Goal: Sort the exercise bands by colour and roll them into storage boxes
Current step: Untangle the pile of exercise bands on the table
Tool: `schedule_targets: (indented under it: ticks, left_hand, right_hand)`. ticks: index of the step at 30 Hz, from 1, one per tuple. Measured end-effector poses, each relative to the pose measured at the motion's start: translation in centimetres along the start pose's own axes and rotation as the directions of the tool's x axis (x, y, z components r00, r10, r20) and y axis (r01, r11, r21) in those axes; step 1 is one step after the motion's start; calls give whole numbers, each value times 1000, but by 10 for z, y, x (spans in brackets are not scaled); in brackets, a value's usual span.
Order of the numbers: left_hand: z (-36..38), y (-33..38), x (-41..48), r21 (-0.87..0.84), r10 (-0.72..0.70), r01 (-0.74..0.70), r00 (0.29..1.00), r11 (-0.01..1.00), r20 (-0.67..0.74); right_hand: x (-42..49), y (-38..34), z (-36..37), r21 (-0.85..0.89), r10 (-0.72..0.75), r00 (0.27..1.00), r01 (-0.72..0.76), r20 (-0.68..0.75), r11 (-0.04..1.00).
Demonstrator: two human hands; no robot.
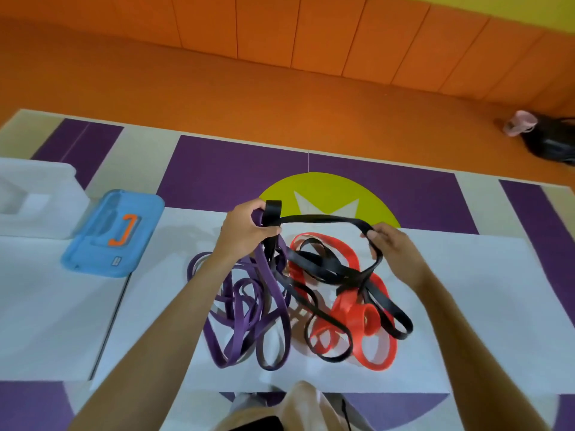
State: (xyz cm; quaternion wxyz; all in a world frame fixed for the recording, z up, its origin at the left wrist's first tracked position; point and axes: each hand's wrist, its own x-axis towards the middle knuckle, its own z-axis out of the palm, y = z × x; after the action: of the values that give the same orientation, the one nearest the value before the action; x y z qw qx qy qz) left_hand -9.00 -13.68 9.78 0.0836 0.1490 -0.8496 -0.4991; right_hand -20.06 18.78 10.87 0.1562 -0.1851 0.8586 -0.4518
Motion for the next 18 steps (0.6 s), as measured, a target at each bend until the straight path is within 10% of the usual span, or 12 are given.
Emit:
schedule_targets:
  ticks: [10, 18]
  left_hand:
    - [-21, 11, 3, 0, 35, -35, 999, 999, -18]
    - [-19, 5, -7, 69, -20, 13, 995, 998, 101]
  right_hand:
    - [-22, -16, 0, -32, -37, 998, 35, -47, 999]
    - [-42, 36, 40, -232, 214, 976, -200, 38, 952]
